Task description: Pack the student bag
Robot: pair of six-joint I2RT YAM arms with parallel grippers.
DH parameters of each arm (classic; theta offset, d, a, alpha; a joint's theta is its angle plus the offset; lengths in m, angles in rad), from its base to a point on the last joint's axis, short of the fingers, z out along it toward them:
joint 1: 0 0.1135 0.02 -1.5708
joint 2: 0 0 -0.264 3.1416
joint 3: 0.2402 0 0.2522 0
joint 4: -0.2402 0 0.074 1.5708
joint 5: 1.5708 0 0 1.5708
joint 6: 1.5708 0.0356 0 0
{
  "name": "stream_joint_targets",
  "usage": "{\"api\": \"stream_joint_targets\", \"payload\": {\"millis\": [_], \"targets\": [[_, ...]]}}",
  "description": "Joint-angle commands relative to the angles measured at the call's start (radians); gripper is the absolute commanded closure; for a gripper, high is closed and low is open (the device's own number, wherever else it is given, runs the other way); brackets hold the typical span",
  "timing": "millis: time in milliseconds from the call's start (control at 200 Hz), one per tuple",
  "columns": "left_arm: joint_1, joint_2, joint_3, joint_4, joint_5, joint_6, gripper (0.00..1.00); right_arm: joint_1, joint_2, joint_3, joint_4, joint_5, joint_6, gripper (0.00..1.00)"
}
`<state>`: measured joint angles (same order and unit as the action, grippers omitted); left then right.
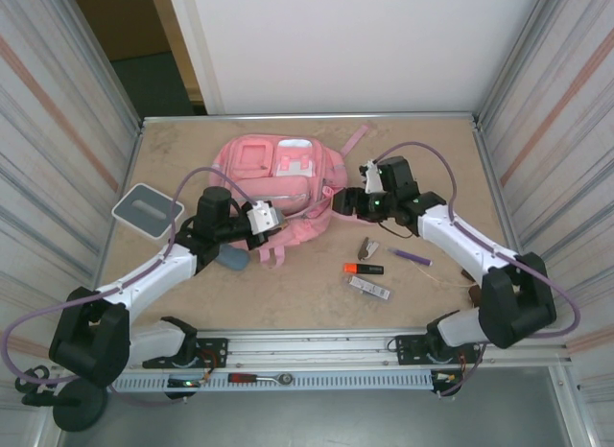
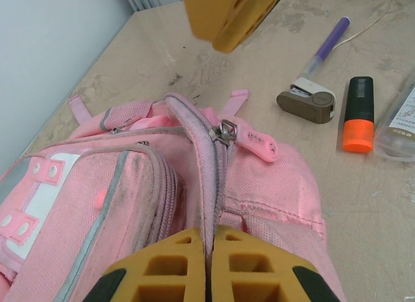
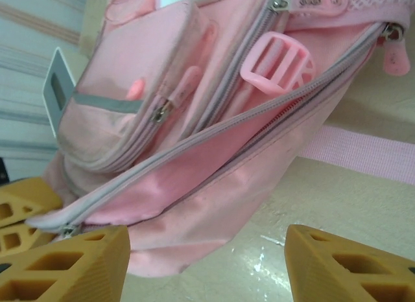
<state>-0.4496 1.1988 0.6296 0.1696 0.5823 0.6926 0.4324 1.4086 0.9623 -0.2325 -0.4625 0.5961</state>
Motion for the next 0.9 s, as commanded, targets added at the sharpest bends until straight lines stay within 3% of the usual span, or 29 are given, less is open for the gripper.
{"api": "stream_joint_targets", "payload": {"millis": [0,100,366,641,781,892], "targets": [[-0.01,-0.01,0.018,0.101,0.009,0.02,1.0,0.003,0.059,0.047,0.044,-0.002,0.058,0.36],[-0.018,-0.001,0.019,0.092,0.0,0.033,1.0,0.019,0.108,0.072,0.097,-0.06,0.088,0.35],[-0.041,0.023,0.038,0.055,-0.02,0.057,1.0,0.061,0.183,0.127,0.109,-0.053,0.126,0.35],[-0.076,0.045,0.051,0.042,-0.059,0.084,1.0,0.087,0.197,0.084,0.099,0.038,0.205,0.36],[-0.092,0.063,0.064,0.032,-0.075,0.093,1.0,0.107,0.229,0.092,0.123,0.046,0.24,0.4],[-0.108,0.064,0.065,0.031,-0.084,0.095,1.0,0.109,0.246,0.083,0.147,0.069,0.263,0.48]]}}
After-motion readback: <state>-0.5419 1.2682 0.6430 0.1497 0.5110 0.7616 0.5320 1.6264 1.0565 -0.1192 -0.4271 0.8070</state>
